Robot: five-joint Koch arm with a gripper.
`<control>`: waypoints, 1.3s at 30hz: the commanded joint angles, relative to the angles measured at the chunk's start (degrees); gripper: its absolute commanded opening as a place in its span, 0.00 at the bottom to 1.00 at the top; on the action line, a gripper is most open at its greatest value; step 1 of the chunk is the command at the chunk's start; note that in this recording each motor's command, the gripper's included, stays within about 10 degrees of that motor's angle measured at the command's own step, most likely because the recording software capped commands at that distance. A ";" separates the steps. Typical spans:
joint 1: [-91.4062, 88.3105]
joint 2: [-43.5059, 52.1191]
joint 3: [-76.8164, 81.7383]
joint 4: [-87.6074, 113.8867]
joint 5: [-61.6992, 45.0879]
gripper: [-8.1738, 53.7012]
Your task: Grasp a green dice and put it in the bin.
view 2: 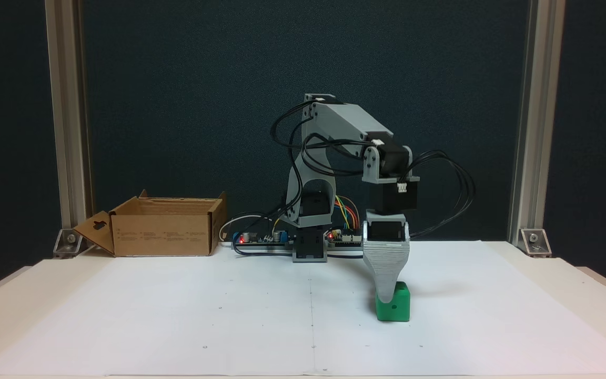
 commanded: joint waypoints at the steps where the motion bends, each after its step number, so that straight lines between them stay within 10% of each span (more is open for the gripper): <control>1: -0.09 0.18 -0.70 -2.11 -3.69 0.80; 21: 1.49 -2.72 -0.70 -7.56 -3.52 0.75; 39: 1.85 -2.99 -0.70 -8.09 2.90 0.33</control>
